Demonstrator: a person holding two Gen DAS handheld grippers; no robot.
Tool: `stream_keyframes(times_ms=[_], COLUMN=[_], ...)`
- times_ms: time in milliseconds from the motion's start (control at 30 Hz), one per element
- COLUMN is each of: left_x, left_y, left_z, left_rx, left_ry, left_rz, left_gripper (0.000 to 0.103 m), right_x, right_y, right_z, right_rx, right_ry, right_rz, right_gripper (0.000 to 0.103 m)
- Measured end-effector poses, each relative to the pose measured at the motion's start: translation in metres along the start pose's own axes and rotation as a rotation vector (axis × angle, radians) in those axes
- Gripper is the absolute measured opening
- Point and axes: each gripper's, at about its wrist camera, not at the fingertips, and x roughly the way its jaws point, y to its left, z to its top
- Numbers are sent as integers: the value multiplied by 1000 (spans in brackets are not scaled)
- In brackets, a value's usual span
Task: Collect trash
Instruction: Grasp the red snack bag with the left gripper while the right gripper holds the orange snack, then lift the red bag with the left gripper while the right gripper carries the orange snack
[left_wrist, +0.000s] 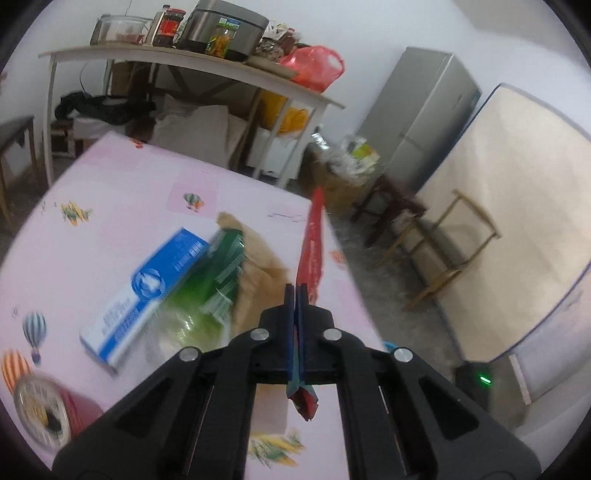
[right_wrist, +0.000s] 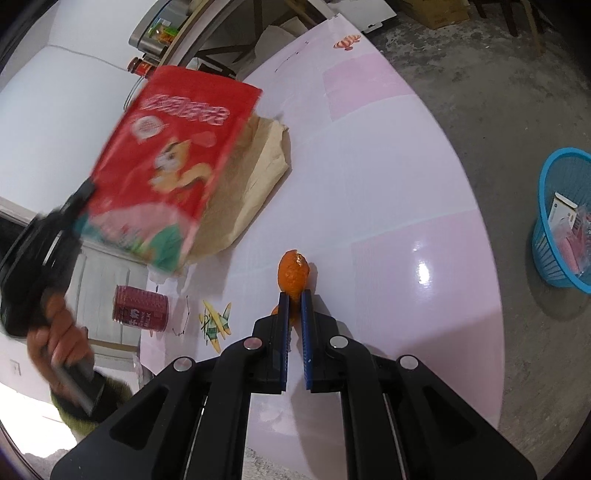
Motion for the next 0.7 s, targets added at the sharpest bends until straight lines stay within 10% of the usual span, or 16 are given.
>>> stream_keyframes(times_ms=[400,700], left_x=[-32,-30], left_y=[63,66], left_z=[-140,-168], left_rx=[-310,-275], left_ry=[199,268], left_rz=[16,8], left_gripper=[2,40], right_x=[-27,-7], right_y=[3,37], right_z=[-6,-12], right_rx=[-20,-118], right_ry=[-42,34], right_rz=[-26,-14], right_gripper=[7,7])
